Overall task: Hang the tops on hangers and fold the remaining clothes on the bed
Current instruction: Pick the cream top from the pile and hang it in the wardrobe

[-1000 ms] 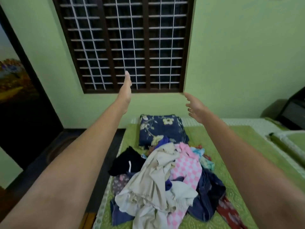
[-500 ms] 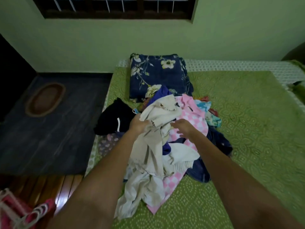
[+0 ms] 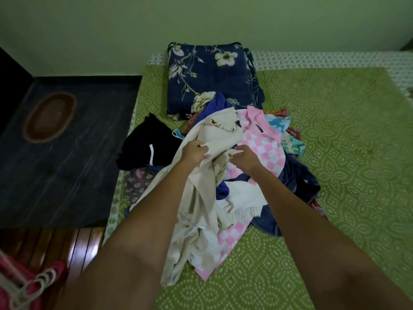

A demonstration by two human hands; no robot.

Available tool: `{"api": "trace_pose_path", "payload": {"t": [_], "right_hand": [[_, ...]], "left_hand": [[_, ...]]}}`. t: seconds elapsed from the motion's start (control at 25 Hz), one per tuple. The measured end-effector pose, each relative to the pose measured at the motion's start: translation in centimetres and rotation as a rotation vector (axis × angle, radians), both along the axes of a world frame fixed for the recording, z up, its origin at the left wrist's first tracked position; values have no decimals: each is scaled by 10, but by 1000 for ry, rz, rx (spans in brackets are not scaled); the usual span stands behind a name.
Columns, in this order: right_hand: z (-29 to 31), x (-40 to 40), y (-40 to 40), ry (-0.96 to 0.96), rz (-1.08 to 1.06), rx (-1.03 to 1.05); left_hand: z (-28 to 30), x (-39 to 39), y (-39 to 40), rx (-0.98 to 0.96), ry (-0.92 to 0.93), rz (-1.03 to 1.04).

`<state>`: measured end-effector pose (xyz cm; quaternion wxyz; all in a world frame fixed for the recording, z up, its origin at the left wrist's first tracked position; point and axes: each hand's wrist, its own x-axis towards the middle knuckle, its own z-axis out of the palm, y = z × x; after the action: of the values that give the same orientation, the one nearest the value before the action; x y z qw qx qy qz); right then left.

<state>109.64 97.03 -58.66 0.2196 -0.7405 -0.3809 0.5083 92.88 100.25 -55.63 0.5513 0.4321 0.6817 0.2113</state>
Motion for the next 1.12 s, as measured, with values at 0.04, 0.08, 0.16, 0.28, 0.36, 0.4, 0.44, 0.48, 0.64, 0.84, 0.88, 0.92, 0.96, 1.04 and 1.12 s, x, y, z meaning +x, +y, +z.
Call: {"api": "trace_pose_path", "payload": {"t": [0.04,0.08,0.16,0.28,0.36,0.4,0.44,0.48,0.64,0.84,0.88,0.92,0.96,1.04,1.12], "right_hand": [[12,1,0,-22,22,25],[27,1,1,-48,57,55],[65,-2,1,-118,161,124],[130,-16,-3,-228,346,225],[171,-29,-15,-305,500,245],[188,-36,-25,-341,570,232],[204,-42,-37,-380,647,205],[215,-48,-50,-412,746,199],[247,-82,-106,-215,871,262],[294,-111,-132,75,566,540],[306,-112,-134,52,537,593],[317,-114,-132,16,517,640],[330,-118,-133,-4,491,680],[355,-132,-129,60,332,657],[381,-144,-122,340,52,514]], "left_hand": [[14,-4,1,11,-21,14],[34,-9,1,47,-2,17],[84,-22,1,118,88,-2],[164,-38,-1,193,118,-36],[219,-44,-15,255,120,-91],[247,-46,-26,280,114,-117],[275,-48,-36,304,105,-117],[302,-51,-46,344,95,-97],[391,-71,-80,486,30,12],[434,-99,-101,529,57,106],[434,-105,-101,530,54,120],[431,-110,-99,532,38,135],[426,-115,-96,542,14,140],[418,-115,-94,570,-39,68],[411,-111,-93,601,-10,-35]]}}
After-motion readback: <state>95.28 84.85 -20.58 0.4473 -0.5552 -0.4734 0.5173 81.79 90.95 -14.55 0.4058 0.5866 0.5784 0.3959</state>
